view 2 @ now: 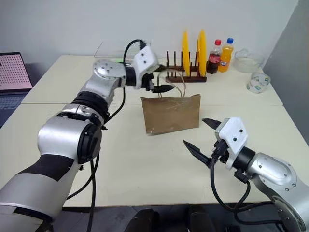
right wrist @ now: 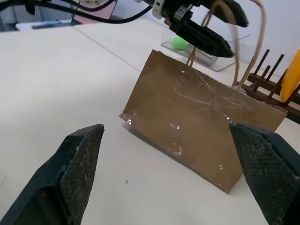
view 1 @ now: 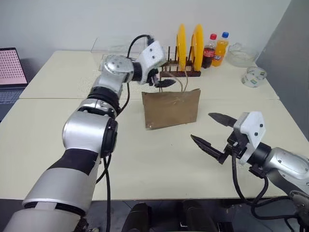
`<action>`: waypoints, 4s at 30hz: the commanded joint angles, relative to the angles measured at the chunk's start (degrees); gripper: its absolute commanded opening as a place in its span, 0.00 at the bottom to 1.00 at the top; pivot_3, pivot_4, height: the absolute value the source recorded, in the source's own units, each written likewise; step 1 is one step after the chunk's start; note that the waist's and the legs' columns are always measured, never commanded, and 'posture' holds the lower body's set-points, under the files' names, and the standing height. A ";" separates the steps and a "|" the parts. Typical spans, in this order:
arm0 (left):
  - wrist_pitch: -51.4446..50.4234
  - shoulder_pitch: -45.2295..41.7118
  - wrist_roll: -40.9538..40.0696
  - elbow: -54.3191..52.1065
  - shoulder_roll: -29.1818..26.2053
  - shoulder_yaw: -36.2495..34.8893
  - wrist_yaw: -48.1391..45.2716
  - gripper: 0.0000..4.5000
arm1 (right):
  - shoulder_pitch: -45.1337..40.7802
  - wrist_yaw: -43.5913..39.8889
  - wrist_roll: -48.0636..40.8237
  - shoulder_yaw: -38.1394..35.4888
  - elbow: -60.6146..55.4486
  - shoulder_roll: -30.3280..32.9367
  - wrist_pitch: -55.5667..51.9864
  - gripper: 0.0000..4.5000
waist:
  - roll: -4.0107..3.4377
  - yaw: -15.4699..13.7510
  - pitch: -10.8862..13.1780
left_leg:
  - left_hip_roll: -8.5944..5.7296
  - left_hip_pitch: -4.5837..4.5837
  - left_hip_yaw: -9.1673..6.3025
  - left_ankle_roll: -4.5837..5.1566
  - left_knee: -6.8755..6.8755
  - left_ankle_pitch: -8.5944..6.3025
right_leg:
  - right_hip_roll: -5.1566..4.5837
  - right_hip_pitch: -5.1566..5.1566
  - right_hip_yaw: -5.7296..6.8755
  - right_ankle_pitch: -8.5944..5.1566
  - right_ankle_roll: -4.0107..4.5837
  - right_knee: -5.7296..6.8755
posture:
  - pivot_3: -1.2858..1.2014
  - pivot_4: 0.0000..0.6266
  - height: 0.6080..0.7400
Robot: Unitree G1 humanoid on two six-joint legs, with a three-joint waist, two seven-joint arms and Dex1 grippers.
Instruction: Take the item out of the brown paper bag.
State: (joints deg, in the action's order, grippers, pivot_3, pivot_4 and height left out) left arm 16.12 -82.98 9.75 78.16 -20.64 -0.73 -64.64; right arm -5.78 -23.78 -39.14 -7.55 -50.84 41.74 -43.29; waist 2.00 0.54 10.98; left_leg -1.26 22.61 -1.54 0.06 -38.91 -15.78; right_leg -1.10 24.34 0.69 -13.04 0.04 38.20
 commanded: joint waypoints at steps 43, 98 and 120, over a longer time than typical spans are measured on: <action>-48.42 89.86 -32.99 -130.77 -5.16 -7.92 32.13 0.82 | -69.69 -50.84 47.64 26.59 113.78 -11.33 66.66 0.01 | -0.15 0.87 0.00 | 0.01 -0.69 0.12 -0.06 0.09 0.01 | -0.13 -0.31 -0.40 -0.02 0.18 0.33 | 0.52 0.24 1.00; -4.22 73.22 -26.98 -96.25 -24.21 6.72 0.43 1.00 | 10.84 -16.51 -16.72 -13.47 -9.16 11.76 -9.63 0.93 | -0.48 -1.57 -0.03 | 0.20 -0.59 -0.01 0.02 0.22 -0.07 | -0.04 -0.60 -0.03 -0.27 -0.19 -0.47 | 0.52 0.24 1.00; 2.55 62.78 -21.30 -86.79 -17.15 14.98 -5.76 1.00 | 26.84 2.63 -22.71 -5.27 -9.16 24.66 12.58 0.93 | -0.45 -1.84 -0.03 | 0.19 -0.58 0.02 0.04 0.21 -0.08 | -0.03 -0.71 -0.06 -0.23 -0.27 -0.68 | 0.52 0.24 1.00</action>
State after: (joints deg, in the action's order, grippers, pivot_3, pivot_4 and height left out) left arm 16.28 -18.78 -13.23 -9.20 -38.72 12.76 -70.15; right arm 20.64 -22.17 -61.67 -12.58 -55.10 65.50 -33.05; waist 1.55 -1.30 10.95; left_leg -1.07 22.03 -1.54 0.10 -38.69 -15.85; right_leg -1.14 23.61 0.64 -13.27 -0.23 37.51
